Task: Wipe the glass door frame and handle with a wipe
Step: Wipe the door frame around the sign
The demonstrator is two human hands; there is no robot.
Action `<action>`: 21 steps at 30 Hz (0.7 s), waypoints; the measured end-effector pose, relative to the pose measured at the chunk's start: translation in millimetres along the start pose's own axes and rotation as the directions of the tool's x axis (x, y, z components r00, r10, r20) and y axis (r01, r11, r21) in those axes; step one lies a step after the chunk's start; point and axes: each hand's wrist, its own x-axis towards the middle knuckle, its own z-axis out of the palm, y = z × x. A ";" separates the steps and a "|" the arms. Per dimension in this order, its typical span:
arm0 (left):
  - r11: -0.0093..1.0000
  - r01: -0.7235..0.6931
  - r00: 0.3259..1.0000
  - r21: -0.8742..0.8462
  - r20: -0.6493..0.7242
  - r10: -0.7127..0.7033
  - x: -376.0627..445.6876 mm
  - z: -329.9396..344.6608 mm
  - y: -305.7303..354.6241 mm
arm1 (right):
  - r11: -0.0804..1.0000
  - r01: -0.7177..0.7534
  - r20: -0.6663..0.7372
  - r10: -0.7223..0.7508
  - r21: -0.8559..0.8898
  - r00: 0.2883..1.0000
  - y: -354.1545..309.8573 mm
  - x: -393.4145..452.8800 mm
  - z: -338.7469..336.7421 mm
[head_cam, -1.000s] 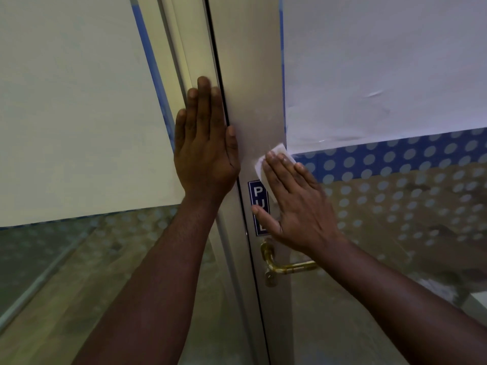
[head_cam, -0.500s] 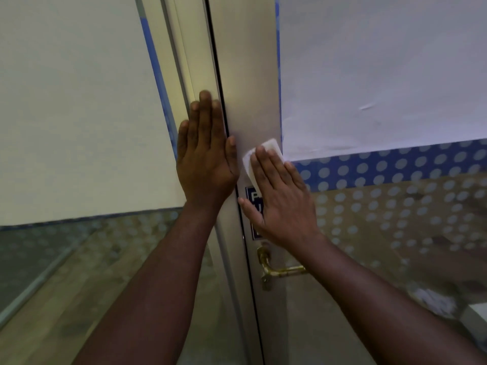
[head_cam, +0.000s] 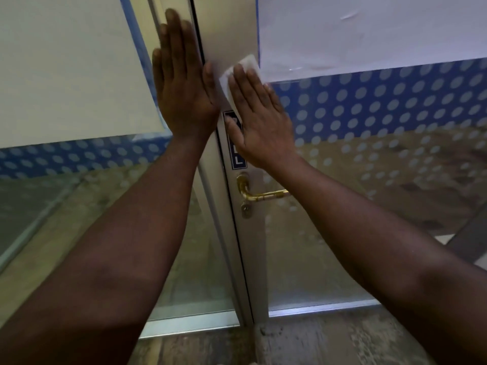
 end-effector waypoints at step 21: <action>1.000 -0.010 0.994 0.013 0.106 0.009 -12.4 -2.9 -1.2 | 0.969 0.171 0.087 -0.158 -0.177 0.984 36.9 4.8 -5.8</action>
